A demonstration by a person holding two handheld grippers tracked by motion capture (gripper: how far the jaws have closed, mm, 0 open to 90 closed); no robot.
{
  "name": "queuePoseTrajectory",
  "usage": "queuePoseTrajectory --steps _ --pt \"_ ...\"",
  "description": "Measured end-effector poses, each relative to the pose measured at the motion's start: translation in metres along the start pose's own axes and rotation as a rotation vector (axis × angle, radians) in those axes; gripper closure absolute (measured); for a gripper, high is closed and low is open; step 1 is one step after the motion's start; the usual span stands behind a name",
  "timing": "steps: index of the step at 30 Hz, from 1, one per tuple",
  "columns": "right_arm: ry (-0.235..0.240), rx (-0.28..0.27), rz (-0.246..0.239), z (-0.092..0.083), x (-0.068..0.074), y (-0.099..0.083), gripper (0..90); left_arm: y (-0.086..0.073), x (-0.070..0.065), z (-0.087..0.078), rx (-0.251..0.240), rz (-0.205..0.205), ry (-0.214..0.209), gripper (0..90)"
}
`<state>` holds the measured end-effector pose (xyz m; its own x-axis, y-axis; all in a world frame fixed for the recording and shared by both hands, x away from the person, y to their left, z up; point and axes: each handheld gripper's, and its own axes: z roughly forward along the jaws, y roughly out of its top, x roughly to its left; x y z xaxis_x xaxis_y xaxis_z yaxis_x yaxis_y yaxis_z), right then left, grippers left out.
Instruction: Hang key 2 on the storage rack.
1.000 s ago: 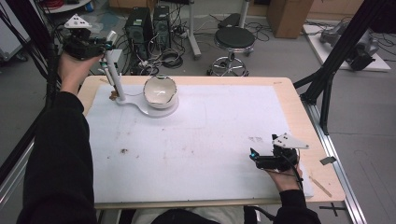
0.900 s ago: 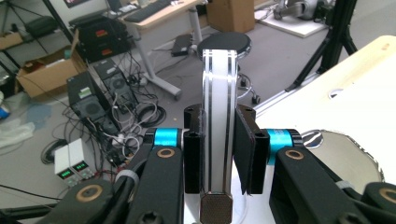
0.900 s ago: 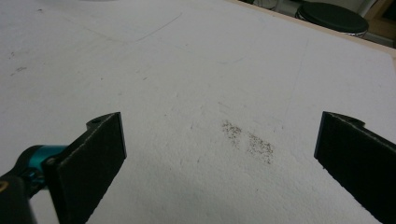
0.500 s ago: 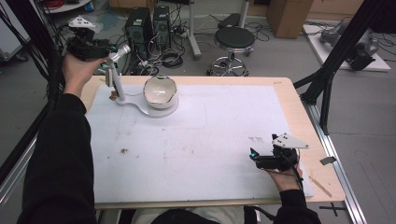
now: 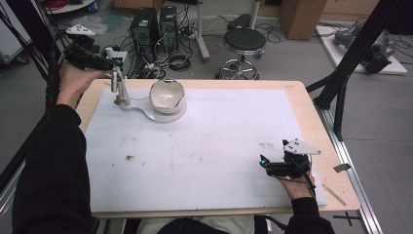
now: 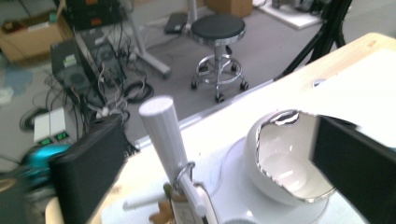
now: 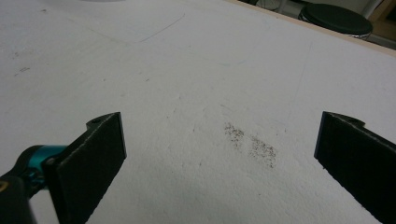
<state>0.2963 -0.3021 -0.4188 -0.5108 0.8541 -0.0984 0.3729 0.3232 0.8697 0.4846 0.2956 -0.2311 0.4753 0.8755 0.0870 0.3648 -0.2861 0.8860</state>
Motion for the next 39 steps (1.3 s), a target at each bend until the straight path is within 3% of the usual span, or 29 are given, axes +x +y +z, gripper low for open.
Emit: queuePoseTrajectory --steps 3,5,8,16,34,39 --pt "-0.002 0.002 -0.004 0.0 -0.001 0.0 1.0 -0.005 0.002 -0.004 -0.016 -0.024 -0.032 1.6" --pt "-0.001 0.001 -0.004 0.001 -0.001 0.0 1.0 -0.008 0.003 -0.007 -0.026 -0.018 -0.029 1.6" --pt "0.004 0.003 -0.001 0.001 -0.001 0.0 1.0 -0.014 0.004 -0.013 -0.048 -0.041 -0.046 1.6" --pt "0.009 0.01 -0.007 0.003 -0.002 -0.001 1.0 -0.03 0.001 -0.021 -0.064 -0.044 -0.088 2.8" --pt "0.005 0.007 -0.004 0.001 -0.002 -0.001 1.0 -0.059 -0.007 -0.027 -0.058 -0.053 -0.076 2.8" --pt "0.006 0.009 -0.002 0.001 -0.002 -0.001 1.0 -0.073 -0.013 -0.03 -0.082 -0.065 -0.075 2.8"
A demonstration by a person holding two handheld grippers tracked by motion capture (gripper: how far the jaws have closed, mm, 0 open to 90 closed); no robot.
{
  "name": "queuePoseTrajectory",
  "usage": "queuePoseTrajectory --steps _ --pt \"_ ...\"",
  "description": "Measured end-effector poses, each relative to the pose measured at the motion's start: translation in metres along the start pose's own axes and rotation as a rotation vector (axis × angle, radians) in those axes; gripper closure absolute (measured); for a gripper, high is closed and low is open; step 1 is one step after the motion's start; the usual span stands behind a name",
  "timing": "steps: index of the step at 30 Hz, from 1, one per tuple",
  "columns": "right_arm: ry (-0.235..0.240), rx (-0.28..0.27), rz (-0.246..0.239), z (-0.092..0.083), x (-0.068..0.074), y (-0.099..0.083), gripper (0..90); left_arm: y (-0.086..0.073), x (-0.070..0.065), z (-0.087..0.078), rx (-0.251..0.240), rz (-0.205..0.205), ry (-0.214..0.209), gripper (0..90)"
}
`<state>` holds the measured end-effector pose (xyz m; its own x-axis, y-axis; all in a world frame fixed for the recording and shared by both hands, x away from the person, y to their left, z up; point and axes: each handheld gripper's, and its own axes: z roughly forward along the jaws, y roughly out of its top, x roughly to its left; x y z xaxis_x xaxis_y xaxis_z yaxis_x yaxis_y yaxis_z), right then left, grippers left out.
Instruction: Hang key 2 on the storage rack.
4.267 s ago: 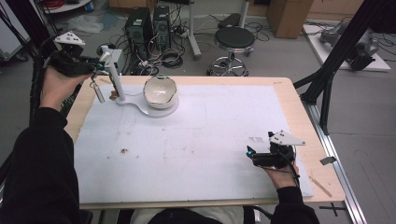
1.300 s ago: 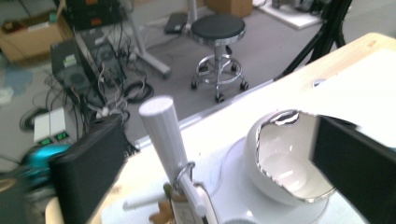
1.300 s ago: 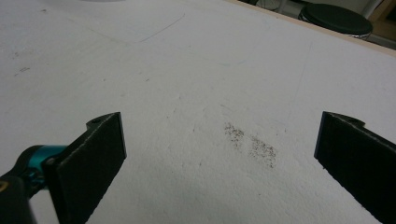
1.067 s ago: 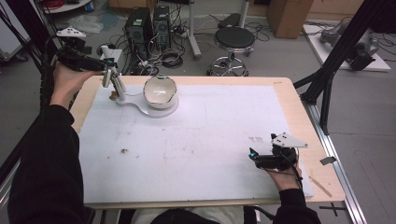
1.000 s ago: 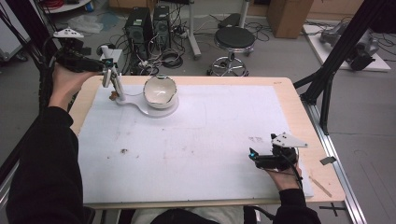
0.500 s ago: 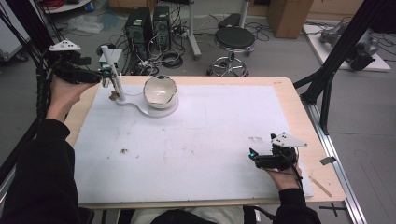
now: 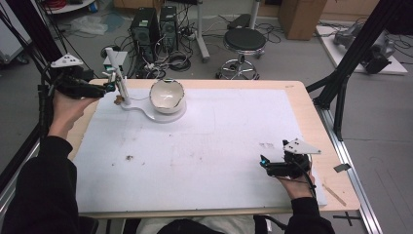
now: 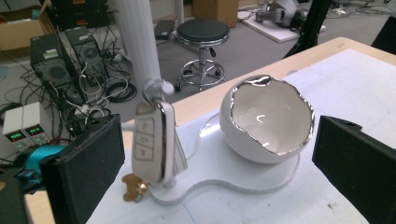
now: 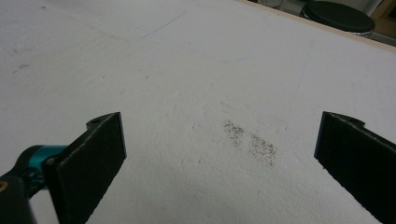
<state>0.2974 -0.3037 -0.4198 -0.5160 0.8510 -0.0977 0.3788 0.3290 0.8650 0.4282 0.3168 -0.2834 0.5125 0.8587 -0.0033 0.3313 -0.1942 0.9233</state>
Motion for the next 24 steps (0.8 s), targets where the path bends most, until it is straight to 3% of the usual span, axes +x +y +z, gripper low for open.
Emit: queuePoseTrajectory --steps 7,15,24 --pt "0.0 -0.001 -0.004 0.0 0.0 0.0 1.0 -0.016 -0.01 -0.001 0.009 -0.007 -0.021 2.8" --pt "-0.005 0.003 0.0 -0.001 0.001 0.0 1.0 -0.028 -0.023 0.002 0.036 0.013 -0.027 2.8" --pt "-0.021 0.0 0.005 -0.004 -0.002 -0.002 1.0 -0.062 -0.029 -0.002 0.061 -0.016 -0.056 2.8"
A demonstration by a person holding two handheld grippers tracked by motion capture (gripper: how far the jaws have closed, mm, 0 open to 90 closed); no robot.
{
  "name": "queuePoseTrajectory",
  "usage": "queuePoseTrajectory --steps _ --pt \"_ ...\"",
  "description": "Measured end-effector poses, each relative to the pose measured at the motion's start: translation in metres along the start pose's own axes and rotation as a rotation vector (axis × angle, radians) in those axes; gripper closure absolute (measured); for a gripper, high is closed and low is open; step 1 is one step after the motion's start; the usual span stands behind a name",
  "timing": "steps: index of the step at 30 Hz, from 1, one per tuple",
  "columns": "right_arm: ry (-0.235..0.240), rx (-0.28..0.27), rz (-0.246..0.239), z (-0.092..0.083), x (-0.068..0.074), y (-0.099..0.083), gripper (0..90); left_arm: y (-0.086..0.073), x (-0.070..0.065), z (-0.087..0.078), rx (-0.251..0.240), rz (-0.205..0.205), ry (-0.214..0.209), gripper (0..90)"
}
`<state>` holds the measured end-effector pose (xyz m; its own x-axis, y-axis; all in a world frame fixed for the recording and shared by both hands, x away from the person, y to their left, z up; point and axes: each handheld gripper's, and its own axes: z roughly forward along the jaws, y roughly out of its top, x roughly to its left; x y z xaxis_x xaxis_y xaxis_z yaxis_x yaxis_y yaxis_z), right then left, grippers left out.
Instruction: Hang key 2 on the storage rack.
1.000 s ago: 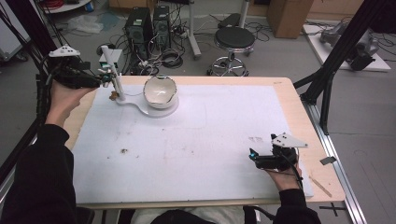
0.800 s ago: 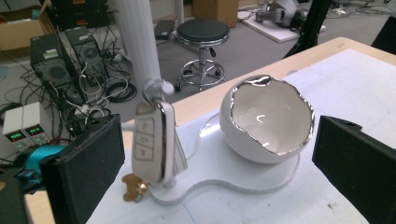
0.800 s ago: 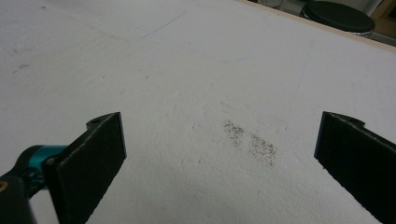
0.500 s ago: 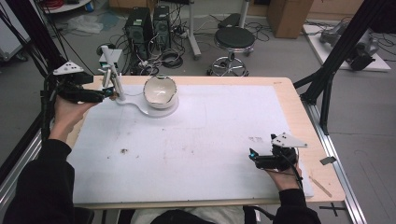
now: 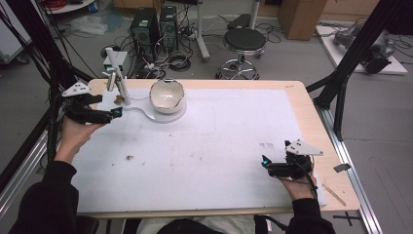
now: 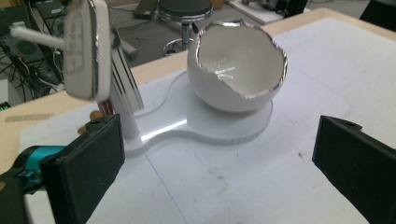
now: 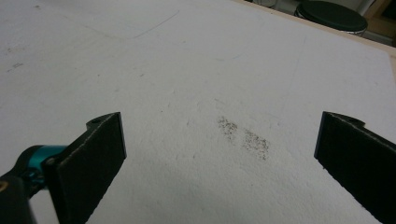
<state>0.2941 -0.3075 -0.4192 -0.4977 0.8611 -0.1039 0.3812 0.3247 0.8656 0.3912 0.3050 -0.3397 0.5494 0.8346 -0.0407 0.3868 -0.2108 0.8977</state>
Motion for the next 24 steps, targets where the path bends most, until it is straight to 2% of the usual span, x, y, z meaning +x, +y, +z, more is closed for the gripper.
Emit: queuePoseTrajectory --steps 9,15,17,19,24 --pt "0.0 0.002 0.002 -0.001 0.001 -0.001 1.0 -0.033 -0.011 -0.006 0.008 -0.02 -0.008 2.8" --pt "-0.001 0.0 -0.004 -0.001 0.001 -0.001 1.0 -0.053 -0.013 -0.017 -0.028 -0.025 0.027 2.8" --pt "0.001 -0.001 -0.007 -0.001 0.001 -0.001 1.0 -0.058 -0.014 -0.02 -0.039 -0.025 0.03 2.8" --pt "0.003 -0.001 -0.004 -0.001 0.001 -0.001 1.0 -0.065 -0.015 -0.023 -0.046 -0.045 0.013 2.8" --pt "0.007 0.008 -0.003 0.0 0.002 -0.002 1.0 -0.087 -0.02 -0.028 -0.033 -0.019 0.006 2.8"
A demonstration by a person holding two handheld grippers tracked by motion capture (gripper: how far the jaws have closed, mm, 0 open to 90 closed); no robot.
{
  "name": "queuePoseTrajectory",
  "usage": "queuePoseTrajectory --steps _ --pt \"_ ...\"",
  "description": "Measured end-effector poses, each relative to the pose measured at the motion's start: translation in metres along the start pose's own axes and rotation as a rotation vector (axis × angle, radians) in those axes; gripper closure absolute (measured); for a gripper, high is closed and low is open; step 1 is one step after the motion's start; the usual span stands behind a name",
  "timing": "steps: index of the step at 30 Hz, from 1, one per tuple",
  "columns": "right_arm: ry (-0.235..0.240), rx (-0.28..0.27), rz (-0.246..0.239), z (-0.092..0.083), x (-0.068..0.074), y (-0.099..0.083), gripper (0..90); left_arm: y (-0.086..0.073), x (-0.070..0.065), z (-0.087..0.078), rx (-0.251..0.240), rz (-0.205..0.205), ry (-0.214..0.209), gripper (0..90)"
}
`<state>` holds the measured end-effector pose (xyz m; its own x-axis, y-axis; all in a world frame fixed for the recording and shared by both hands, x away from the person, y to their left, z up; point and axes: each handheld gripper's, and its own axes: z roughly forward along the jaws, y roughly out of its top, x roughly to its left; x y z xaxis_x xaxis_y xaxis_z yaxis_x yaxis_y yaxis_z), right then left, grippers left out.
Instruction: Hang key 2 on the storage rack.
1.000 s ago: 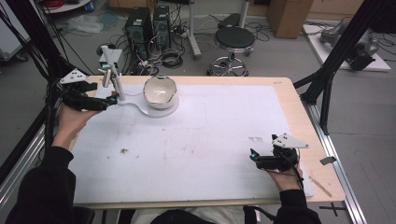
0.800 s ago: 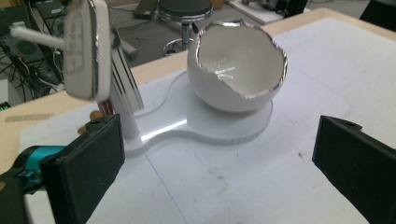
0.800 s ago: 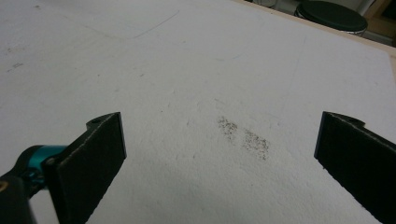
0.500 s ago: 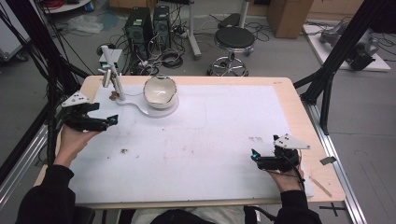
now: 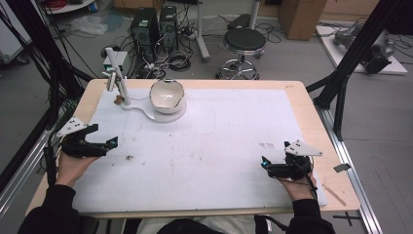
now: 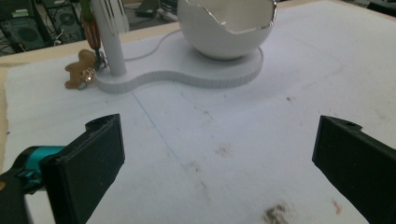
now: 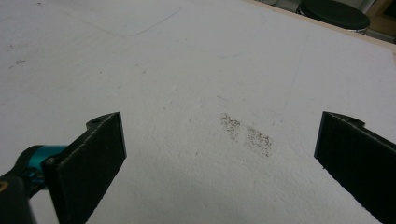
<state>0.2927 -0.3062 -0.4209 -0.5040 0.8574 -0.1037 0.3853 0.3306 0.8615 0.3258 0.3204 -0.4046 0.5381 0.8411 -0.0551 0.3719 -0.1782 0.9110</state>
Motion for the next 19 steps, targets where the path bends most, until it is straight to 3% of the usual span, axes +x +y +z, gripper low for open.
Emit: queuePoseTrajectory --steps 4,9,13,15,19 --pt "0.003 0.003 -0.002 0.001 0.002 0.0 1.0 -0.011 -0.003 -0.007 -0.012 0.009 0.002 2.8" --pt "0.005 0.007 -0.006 0.001 0.002 0.0 1.0 -0.028 -0.011 -0.019 -0.067 0.038 0.008 2.8" --pt "0.006 0.012 -0.012 0.002 0.003 0.0 1.0 -0.045 -0.016 -0.027 -0.093 0.013 0.027 2.8" --pt "0.006 0.013 -0.012 0.002 0.004 0.001 1.0 -0.048 -0.015 -0.033 -0.102 -0.001 0.039 2.8" --pt "0.004 0.007 -0.02 0.002 0.004 0.002 1.0 -0.049 -0.015 -0.046 -0.166 -0.026 0.067 2.8"
